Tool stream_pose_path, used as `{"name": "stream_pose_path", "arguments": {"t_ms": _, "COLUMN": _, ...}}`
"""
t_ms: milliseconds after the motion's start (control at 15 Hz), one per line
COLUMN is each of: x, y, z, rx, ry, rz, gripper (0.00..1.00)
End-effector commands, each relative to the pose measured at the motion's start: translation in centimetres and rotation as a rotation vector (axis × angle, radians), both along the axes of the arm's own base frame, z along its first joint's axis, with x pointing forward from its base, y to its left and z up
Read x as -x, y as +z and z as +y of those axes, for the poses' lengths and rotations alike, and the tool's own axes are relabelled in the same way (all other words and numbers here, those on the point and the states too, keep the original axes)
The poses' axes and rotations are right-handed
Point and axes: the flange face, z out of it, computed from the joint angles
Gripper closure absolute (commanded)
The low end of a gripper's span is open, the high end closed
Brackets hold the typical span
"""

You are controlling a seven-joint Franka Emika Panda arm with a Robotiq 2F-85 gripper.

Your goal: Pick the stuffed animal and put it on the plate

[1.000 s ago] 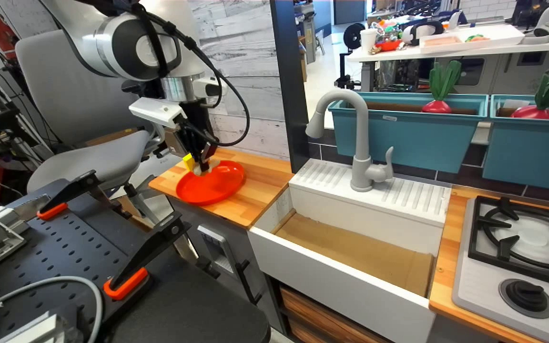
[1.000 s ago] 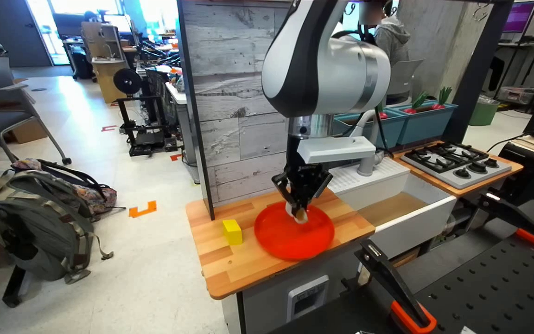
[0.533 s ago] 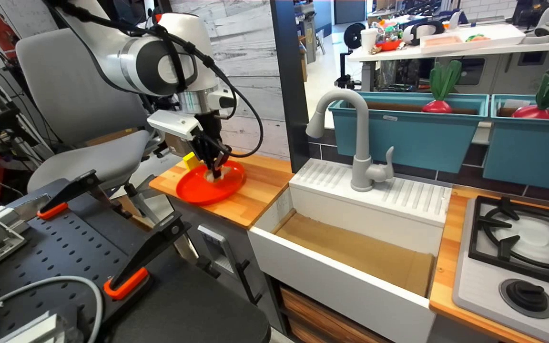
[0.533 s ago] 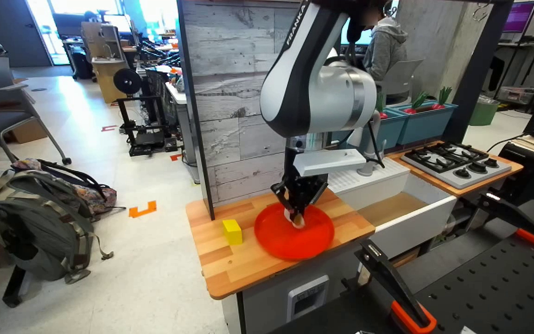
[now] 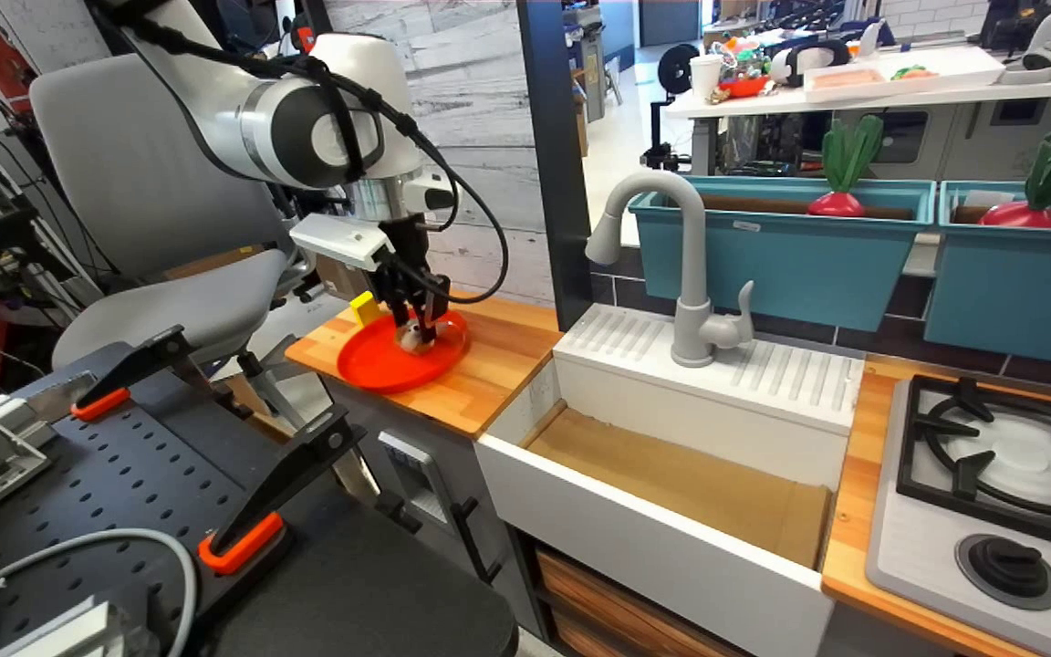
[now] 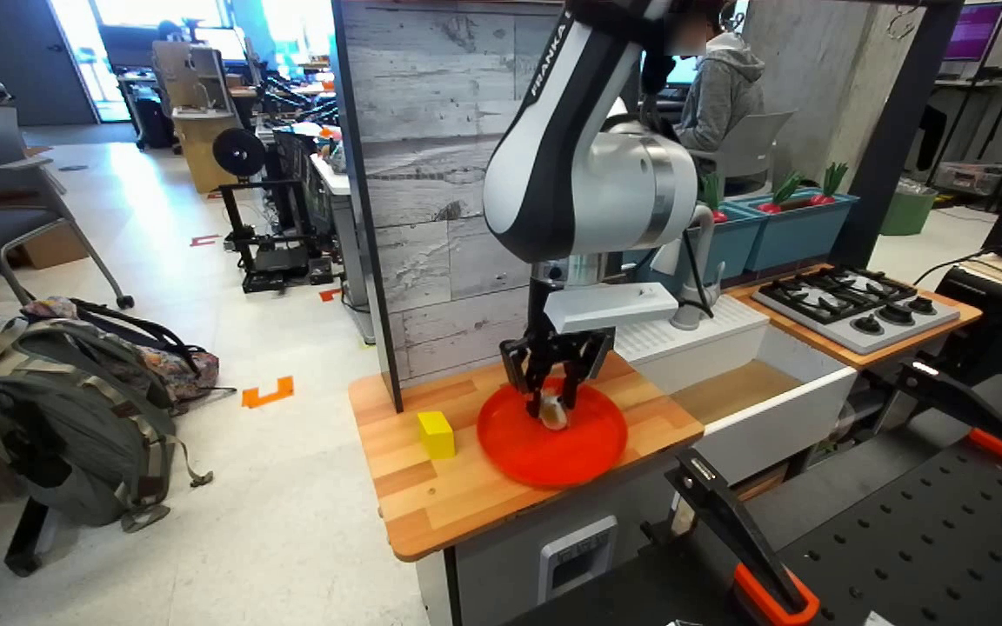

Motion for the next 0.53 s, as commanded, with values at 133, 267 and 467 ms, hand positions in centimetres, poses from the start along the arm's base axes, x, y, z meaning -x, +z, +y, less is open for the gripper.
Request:
{"name": "stream_pose_path", "arguments": {"t_ms": 133, "x": 4.3, "y": 7.8, "z": 2.7, "rx": 0.014, "ry": 0.095, "rz": -0.095, "gripper": 0.02}}
{"name": "stream_pose_path", "arguments": {"t_ms": 267, "x": 2.4, "y": 6.0, "z": 2.8, "rx": 0.002, "ry": 0.084, "rz": -0.081, "gripper": 0.12}}
{"name": "stream_pose_path", "arguments": {"t_ms": 467, "x": 4.4, "y": 8.7, "z": 3.5, "rx": 0.009, "ry": 0.117, "rz": -0.097, "gripper": 0.00}}
